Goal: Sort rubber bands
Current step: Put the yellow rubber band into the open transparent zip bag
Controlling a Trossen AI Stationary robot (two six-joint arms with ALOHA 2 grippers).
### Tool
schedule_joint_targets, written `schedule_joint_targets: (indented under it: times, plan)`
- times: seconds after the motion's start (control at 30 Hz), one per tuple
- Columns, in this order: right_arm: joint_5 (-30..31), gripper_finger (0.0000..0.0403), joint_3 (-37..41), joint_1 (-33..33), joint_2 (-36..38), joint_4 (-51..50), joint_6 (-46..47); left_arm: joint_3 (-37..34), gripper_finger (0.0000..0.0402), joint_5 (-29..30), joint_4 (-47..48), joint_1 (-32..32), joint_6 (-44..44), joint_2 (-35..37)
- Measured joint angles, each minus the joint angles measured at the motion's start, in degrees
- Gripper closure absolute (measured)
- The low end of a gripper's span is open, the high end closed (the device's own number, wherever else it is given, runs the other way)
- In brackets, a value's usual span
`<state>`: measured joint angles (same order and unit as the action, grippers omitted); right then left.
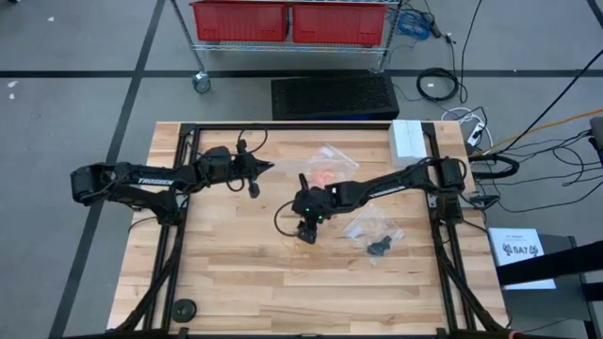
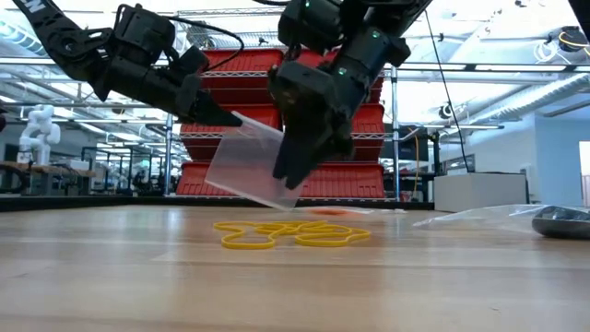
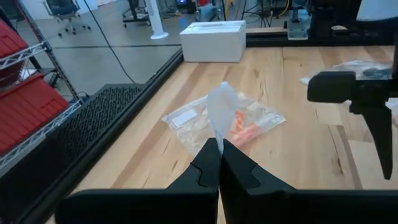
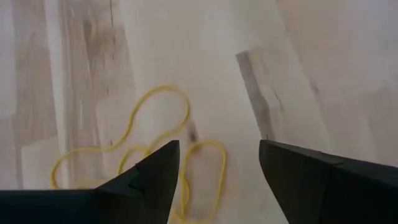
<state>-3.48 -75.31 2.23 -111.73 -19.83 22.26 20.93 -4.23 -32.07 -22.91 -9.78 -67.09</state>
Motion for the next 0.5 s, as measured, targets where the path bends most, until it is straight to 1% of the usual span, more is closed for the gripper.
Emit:
schedule_joint_targets:
  times: [0.1,0.17,0.3,0.43,0.5]
  plan:
    - [2.2,0.0188,-0.1,1.5,-0.5,-0.4,0.9,0.0,0.0400,0.0,0.3,0.3,1.3,0.0]
    - [3.5,0.0188,-0.1,2.3,-1.0,-0.9,1.4,0.0,0.0400,0.0,-0.1,0.4,-0.1,0.0]
    - [4.1,0.0188,-0.1,3.7,-2.1,-1.6,3.3,0.0,0.0400,0.0,0.2,0.4,-0.1,0.0]
    - [9.0,0.0188,0.0,5.1,-2.9,-2.7,3.9,0.0,0.0400,0.0,0.1,1.0,0.4,0.0]
    - [9.5,0.0188,0.0,5.3,-3.3,-2.4,5.2,0.0,0.0400,0.0,0.0,0.9,0.4,0.0]
